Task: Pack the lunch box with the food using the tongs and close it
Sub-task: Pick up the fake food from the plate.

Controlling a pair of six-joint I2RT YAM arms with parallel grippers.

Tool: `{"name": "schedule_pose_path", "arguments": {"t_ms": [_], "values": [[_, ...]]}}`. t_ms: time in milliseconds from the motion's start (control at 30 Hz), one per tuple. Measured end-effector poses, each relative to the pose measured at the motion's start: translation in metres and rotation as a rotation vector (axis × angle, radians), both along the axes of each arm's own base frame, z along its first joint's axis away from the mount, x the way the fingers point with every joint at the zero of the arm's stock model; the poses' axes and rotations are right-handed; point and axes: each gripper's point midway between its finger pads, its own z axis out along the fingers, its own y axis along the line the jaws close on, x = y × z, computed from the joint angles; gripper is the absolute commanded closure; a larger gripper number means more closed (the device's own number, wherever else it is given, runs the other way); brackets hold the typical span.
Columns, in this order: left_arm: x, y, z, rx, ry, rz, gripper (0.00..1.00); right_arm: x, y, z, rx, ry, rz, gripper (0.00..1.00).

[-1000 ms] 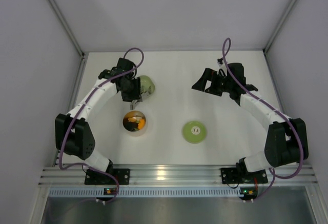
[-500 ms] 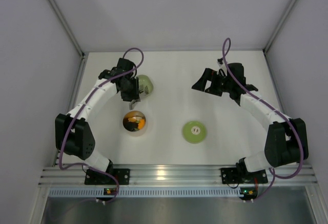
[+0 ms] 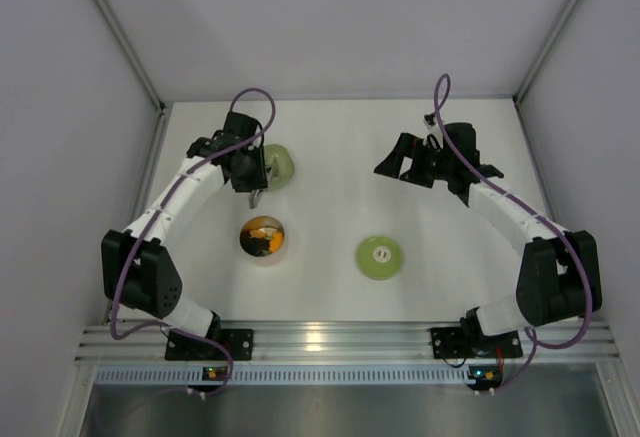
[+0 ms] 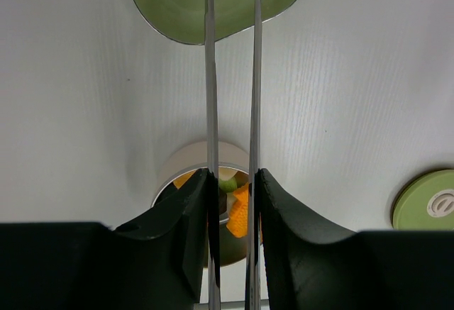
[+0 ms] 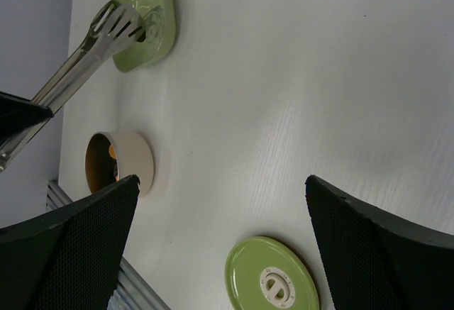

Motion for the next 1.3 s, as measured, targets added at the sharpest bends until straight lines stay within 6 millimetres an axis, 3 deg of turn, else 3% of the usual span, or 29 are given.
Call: {"name": "schedule_pose_path", "arguments": {"t_ms": [700, 1067, 1300], "values": [[0.006, 0.009, 0.006, 0.032, -0.046, 0.045, 0.7, 0.0, 0.0, -0.001, 0.0, 0.001, 0.0, 0.01], [0.01, 0.011, -0.037, 0.055, 0.024, 0.078, 0.67, 0.0, 0.0, -0.001, 0.0, 0.001, 0.001, 0.01], [0.011, 0.014, -0.041, 0.061, 0.025, 0.09, 0.64, 0.0, 0.0, -0.001, -0.001, 0.001, 0.001, 0.01]]}}
